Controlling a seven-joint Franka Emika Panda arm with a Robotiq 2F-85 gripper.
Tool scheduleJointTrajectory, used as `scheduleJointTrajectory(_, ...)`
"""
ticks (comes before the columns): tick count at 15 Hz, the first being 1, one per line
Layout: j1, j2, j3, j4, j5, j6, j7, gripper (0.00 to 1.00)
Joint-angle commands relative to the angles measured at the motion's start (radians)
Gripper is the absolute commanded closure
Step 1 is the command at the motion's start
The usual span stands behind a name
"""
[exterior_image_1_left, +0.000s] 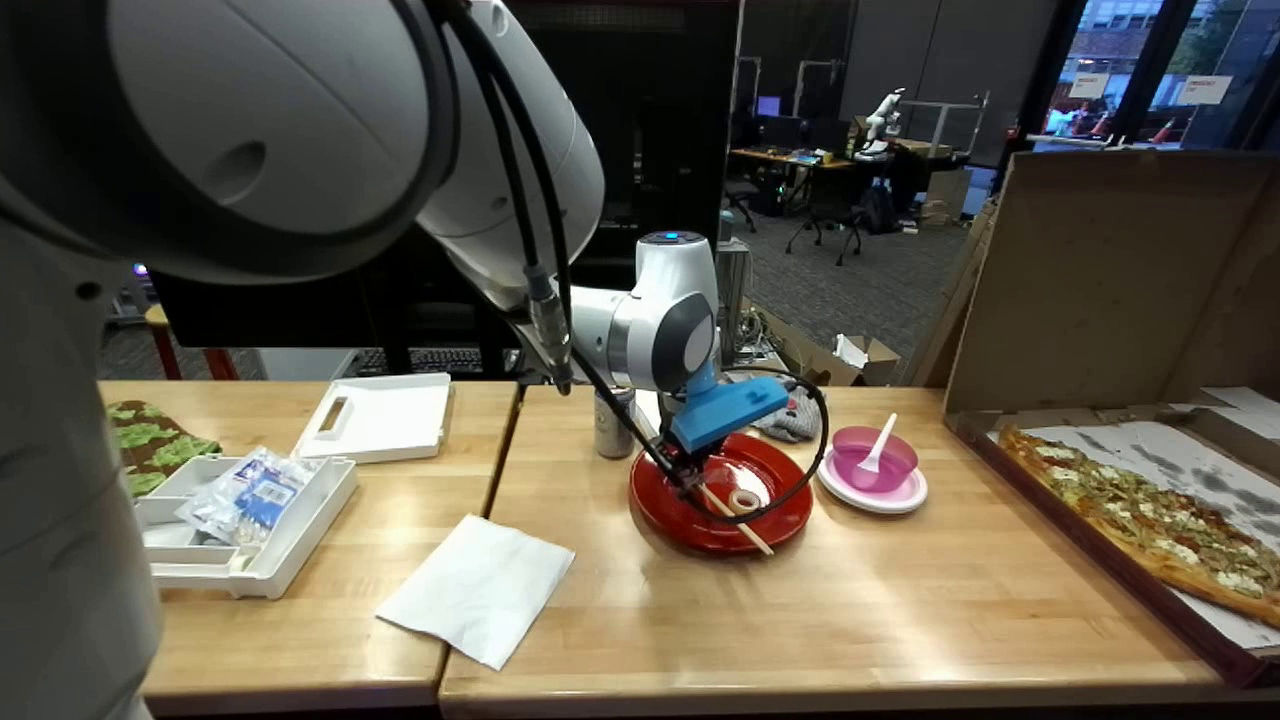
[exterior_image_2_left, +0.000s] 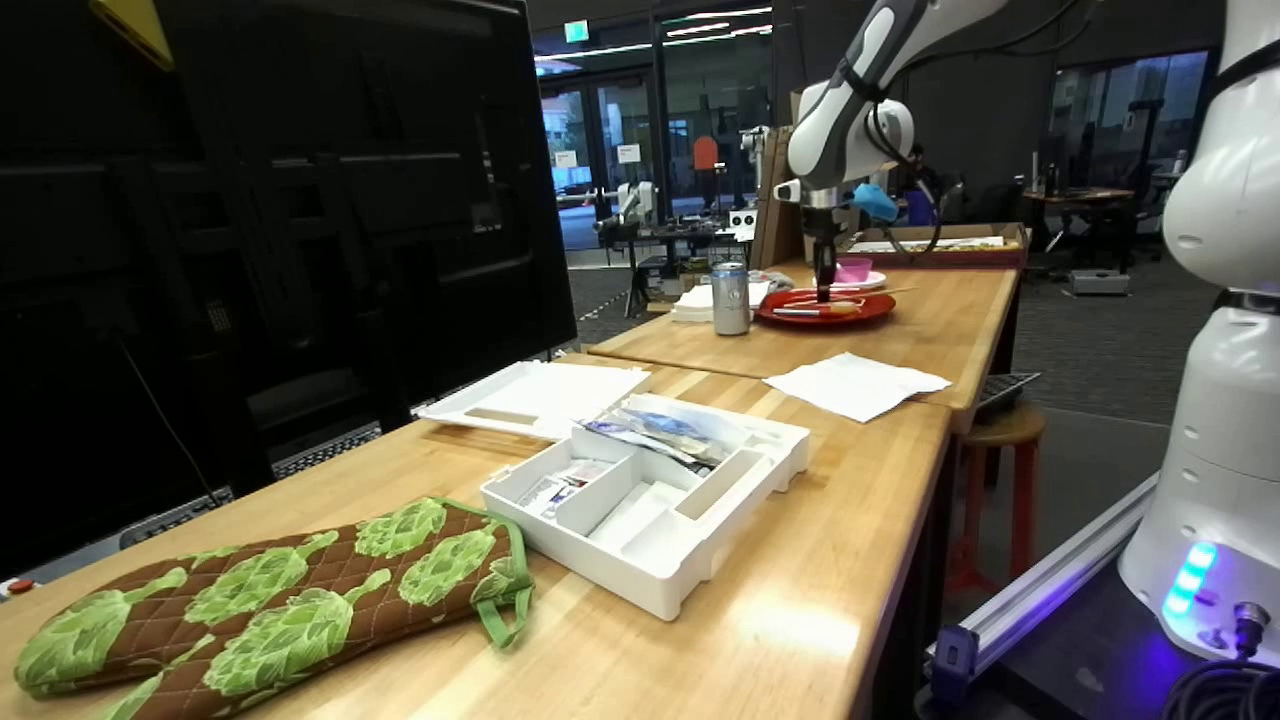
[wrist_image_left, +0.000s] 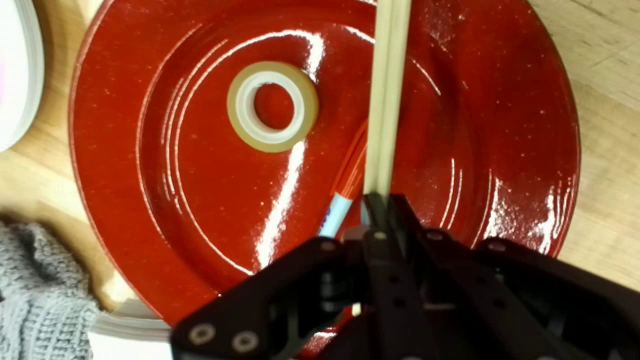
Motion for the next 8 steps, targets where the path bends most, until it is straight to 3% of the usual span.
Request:
scheduleJointTrajectory(1, -0.006, -0.05, -0.005, -0.016, -0.001, -0.01, 0.018, 0.99)
scheduleJointTrajectory(8, -0.033, -0.037, -0.034, 0.011, 0.03, -0.002, 0.071, 0.99)
